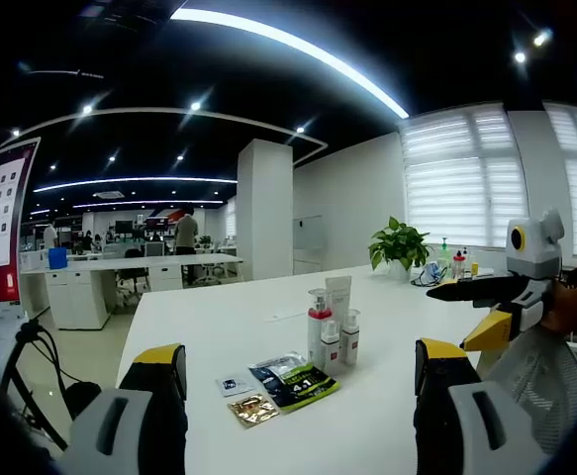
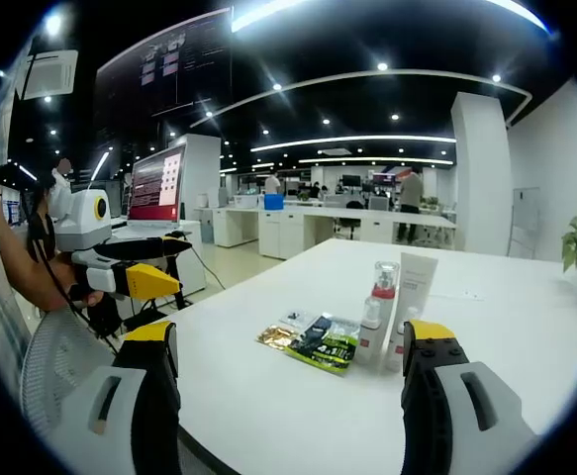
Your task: Arrange the skincare products in the storage area until every visible bottle or jar stands upright without overlapping.
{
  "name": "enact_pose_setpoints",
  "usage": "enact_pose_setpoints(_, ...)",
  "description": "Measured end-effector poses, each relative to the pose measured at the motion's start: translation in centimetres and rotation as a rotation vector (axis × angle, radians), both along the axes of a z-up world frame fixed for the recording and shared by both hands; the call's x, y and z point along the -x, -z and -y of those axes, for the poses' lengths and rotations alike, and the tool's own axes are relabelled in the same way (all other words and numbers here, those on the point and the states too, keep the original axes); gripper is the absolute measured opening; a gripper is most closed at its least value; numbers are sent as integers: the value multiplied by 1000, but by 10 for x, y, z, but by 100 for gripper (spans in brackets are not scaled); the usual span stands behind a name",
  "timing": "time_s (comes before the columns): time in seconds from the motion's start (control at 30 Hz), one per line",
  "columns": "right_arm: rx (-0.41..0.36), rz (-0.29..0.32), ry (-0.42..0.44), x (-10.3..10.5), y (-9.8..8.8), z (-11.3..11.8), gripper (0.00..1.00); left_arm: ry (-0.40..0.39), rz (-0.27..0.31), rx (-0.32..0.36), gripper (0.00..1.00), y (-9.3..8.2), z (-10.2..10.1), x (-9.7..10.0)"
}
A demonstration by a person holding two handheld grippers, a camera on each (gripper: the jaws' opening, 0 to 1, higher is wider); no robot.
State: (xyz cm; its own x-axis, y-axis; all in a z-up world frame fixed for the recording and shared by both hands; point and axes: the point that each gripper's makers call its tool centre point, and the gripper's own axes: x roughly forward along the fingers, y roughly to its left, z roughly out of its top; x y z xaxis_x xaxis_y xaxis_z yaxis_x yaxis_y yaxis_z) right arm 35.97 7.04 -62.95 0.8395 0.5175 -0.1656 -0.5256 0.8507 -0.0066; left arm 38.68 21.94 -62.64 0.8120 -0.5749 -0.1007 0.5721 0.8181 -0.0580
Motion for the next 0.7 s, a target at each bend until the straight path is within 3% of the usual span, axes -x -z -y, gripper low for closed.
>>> enact_pose_setpoints(0.7, -8, 6, 22, -2, -2, 5, 91, 13, -5, -5, 98, 2, 4, 2)
